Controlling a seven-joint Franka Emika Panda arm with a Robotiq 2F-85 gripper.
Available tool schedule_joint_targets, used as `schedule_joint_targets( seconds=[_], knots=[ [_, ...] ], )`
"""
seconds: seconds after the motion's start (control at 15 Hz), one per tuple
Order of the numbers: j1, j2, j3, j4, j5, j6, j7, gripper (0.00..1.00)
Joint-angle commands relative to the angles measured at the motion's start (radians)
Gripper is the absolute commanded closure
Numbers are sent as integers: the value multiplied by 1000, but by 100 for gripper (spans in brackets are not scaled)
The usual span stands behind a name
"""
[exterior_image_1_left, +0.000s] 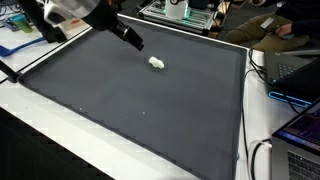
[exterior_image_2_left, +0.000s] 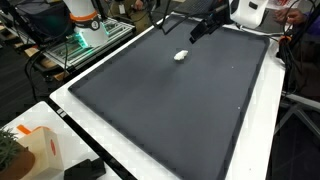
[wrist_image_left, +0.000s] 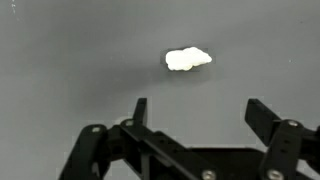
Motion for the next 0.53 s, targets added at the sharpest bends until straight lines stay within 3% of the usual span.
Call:
schedule_joint_targets(
  seconds=[0.0,0.47],
  knots=[
    [-18,79,-4,62,61,-9,20,0],
    [-34,222,-7,167,85,-68,57,0]
  ],
)
